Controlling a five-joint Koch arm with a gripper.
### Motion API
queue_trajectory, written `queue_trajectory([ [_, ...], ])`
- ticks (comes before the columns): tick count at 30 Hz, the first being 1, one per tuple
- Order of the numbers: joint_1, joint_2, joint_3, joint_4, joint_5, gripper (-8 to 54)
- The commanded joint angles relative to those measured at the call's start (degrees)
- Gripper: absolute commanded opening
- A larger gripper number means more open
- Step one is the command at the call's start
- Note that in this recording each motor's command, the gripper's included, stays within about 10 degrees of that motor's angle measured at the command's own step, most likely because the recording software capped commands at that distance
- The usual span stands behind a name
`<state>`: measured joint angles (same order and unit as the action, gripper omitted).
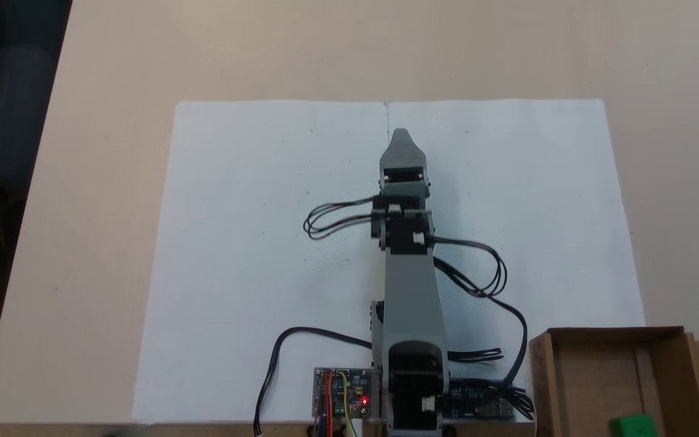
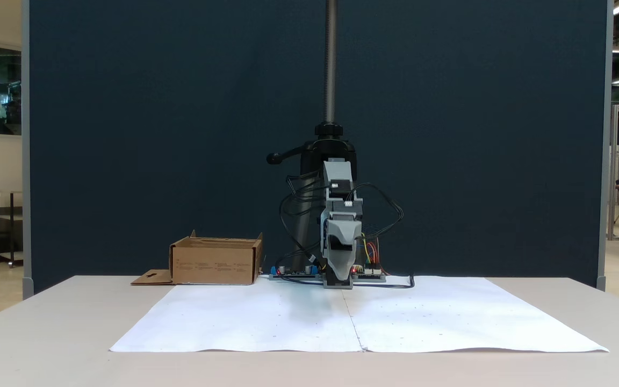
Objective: Grasp a green dice and put it in the bin.
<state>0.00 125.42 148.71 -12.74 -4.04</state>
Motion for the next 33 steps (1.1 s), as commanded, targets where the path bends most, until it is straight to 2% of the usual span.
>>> queue_trajectory([
  [1,0.35,2.99,1.23,-9.65,-4.31,44.1],
  [10,0.35,9.4,10.02,-25.47,-4.13,44.1],
  [26,1.32,9.58,25.75,-55.18,-3.87,44.1],
  [33,1.32,9.49,27.69,-64.86,-3.96,44.0],
])
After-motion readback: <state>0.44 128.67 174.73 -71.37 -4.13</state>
